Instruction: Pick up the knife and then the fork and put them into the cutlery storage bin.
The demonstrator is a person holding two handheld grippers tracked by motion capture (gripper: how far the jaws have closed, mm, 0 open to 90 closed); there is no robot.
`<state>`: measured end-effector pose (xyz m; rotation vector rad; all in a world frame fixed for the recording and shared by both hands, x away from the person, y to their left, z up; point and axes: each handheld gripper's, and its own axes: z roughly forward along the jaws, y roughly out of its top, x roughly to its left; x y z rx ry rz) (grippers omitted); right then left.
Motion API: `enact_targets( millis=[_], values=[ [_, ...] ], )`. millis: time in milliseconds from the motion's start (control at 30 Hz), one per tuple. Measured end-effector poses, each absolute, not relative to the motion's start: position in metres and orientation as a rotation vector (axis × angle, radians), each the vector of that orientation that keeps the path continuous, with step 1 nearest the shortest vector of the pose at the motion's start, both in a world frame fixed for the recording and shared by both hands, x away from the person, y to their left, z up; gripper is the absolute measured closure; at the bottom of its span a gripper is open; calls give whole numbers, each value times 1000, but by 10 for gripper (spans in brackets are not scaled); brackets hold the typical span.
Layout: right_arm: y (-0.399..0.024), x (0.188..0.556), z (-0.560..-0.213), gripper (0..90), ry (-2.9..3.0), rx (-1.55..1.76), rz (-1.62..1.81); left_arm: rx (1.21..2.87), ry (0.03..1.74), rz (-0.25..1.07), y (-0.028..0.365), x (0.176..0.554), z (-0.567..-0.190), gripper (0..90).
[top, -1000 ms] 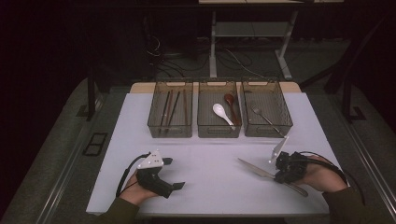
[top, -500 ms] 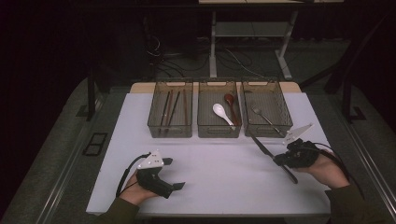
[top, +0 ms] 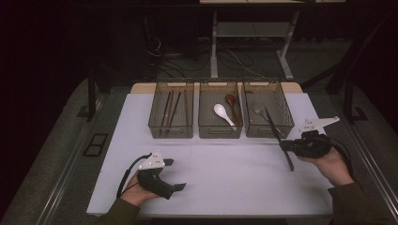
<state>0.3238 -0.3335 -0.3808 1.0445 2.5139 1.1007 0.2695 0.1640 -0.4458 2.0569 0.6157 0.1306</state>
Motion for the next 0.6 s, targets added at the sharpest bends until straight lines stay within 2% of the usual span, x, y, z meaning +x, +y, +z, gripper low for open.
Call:
enact_targets(
  millis=[600],
  values=[
    [-335,344,-365,803,2422,1086,1193,2059,618,129,164,270,-446,0]
  ],
)
